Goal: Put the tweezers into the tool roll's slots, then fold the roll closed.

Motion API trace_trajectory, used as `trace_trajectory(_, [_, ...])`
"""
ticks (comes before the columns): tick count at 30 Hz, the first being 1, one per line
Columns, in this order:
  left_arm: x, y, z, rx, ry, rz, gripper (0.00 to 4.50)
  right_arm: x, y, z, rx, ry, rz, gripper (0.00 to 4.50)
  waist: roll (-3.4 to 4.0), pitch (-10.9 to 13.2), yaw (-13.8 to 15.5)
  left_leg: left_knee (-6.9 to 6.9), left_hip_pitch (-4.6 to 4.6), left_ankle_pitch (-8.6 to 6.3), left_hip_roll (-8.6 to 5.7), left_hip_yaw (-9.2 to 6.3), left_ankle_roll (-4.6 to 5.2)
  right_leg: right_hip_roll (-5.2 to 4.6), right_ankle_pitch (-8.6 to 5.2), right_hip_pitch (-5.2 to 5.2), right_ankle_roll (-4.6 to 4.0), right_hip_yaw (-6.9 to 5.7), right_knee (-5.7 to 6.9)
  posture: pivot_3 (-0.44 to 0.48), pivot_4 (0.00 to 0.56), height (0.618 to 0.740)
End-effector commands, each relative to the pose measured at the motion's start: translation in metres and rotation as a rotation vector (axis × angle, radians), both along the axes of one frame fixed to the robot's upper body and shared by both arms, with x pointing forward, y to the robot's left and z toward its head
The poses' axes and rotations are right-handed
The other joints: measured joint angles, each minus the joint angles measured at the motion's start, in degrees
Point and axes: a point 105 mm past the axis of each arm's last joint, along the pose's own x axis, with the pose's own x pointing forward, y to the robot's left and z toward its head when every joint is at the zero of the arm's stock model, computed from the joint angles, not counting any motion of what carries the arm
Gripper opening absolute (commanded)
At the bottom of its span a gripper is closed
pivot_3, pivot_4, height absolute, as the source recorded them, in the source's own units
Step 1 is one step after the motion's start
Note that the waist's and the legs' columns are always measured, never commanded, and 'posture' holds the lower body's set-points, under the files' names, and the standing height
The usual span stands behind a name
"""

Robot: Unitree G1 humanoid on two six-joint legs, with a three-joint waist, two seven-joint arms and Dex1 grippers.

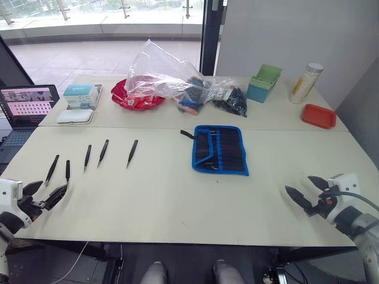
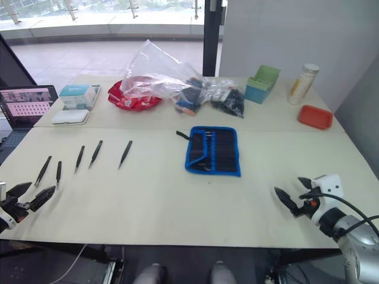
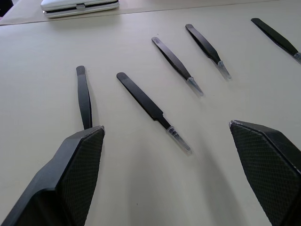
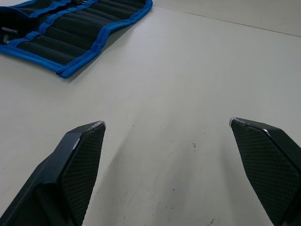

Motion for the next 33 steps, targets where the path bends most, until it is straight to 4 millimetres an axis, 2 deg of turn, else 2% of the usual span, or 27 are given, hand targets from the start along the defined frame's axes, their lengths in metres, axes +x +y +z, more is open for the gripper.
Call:
trace_trajectory(1, [-0.001,-0.003,0.006,0.034,-0.022,-0.016,4.5,0.003,0.009,0.013,0.02,-0.046,0.013,4.48,0.0,0.0,0.0,0.0,0.0,0.0,0.0,0.0,0.0,0.0,0.0,0.0,0.0,0.0,0.0,0.0,0.15,0.74])
trace_trajectory(7, [0.005,-0.067,0.017,0.017,-0.085,-0.218,4.5,0.014,0.073,0.028,0.216,-0.023,0.059,4.48,0.01,0.0,-0.1,0.0,0.02,0.02,0.04,-0.02,-0.03,0.02,0.0,-0.01,-0.01,0.03,0.06,0.0,0.15,0.74])
trace_trajectory(11, [0.005,-0.126,0.025,-0.007,-0.135,-0.398,4.5,0.029,0.141,0.04,0.301,-0.001,0.148,4.48,-0.04,0.0,-0.1,0.02,0.0,0.01,0.02,-0.01,-0.02,0.0,0.0,0.0,-0.01,0.06,0.05,0.0,0.15,0.74])
trace_trajectory(16, [-0.004,-0.16,0.029,-0.027,-0.126,-0.516,4.5,0.051,0.196,0.042,0.375,0.061,0.121,4.48,-0.03,0.0,-0.3,-0.02,0.0,0.01,0.04,-0.06,-0.02,0.06,0.01,-0.12,-0.02,0.06,0.15,0.0,0.15,0.74])
trace_trajectory(20, [-0.012,-0.18,0.028,-0.016,-0.091,-0.611,4.5,0.062,0.225,0.038,0.397,0.106,0.105,4.48,-0.02,0.0,-0.2,-0.02,-0.05,0.01,0.0,-0.09,-0.02,0.02,0.01,-0.17,-0.02,0.03,0.18,0.0,0.15,0.74])
trace_trajectory(23, [-0.013,-0.194,0.036,-0.014,-0.11,-0.664,4.5,0.068,0.24,0.032,0.391,0.138,0.089,4.48,-0.02,0.0,-0.2,-0.02,-0.05,0.01,-0.01,-0.09,-0.02,0.03,0.01,-0.17,-0.02,0.02,0.18,0.0,0.15,0.74])
trace_trajectory(27, [-0.011,-0.201,0.043,-0.013,-0.126,-0.688,4.5,0.076,0.242,0.028,0.381,0.145,0.052,4.48,-0.01,0.0,-0.3,-0.02,-0.04,0.01,0.0,-0.1,-0.02,0.04,0.01,-0.18,-0.02,0.01,0.18,0.0,0.15,0.74])
trace_trajectory(33, [-0.011,-0.205,0.044,-0.011,-0.131,-0.691,4.5,0.087,0.244,0.036,0.411,0.111,0.039,4.48,-0.01,0.0,-1.3,-0.06,-0.04,0.01,0.03,-0.11,-0.02,0.08,0.01,-0.21,-0.02,0.0,0.19,0.0,0.15,0.74])
